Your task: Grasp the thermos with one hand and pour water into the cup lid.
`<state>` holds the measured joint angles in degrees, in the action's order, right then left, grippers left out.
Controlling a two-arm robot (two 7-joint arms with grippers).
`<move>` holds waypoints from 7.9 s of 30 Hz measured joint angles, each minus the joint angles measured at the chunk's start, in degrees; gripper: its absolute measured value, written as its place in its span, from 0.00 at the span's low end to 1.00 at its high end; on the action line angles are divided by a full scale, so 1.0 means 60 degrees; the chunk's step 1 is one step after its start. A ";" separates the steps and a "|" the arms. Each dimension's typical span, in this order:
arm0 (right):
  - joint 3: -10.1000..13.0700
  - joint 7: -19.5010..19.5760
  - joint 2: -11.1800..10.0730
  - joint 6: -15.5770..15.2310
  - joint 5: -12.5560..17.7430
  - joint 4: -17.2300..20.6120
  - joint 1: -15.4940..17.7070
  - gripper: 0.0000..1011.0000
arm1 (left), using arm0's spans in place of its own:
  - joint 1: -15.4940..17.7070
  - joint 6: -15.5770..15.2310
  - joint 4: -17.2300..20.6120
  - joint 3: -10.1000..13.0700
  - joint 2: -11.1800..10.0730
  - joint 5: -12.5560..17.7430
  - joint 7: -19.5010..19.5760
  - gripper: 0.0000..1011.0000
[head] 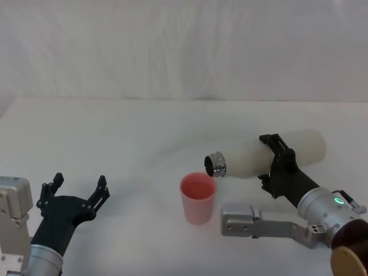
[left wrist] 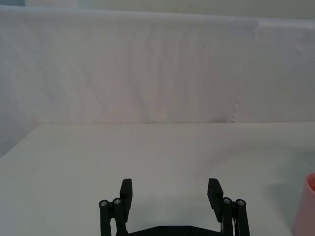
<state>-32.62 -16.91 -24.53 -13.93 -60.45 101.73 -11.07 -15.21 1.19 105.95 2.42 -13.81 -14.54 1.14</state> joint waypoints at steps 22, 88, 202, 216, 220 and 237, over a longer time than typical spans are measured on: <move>0.2086 0.0975 0.0997 0.1050 0.3852 0.0403 0.1288 0.94 | 0.0000 0.0000 0.0000 0.0000 0.0000 0.0000 0.0000 0.99; 0.2935 0.0237 0.2718 0.0361 1.1311 -0.1101 0.0680 0.94 | 0.0000 -0.0001 0.0000 0.0000 0.0000 0.0000 0.0000 0.99; 0.2628 0.0422 0.2067 0.0861 1.2000 -0.1390 0.0773 0.99 | 0.0000 -0.0001 0.0000 0.0000 0.0000 0.0000 0.0000 0.99; 0.2489 0.0354 0.1903 0.0922 1.2093 -0.1242 0.0849 0.99 | 0.0000 0.0000 0.0000 0.0000 0.0001 0.0000 0.0000 0.99; 0.2486 0.0376 0.1847 0.0942 1.2064 -0.1176 0.0905 0.99 | 0.0000 0.0000 0.0000 0.0000 0.0000 0.0000 0.0001 0.99; 0.2663 0.0466 0.1658 0.0992 1.2044 -0.0843 0.1255 0.99 | 0.0000 0.0000 0.0000 0.0000 0.0000 0.0000 0.0000 0.99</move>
<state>-16.65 -14.12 -14.59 -7.97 11.81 96.68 -3.54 -15.21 1.19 105.95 2.42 -13.81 -14.54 1.14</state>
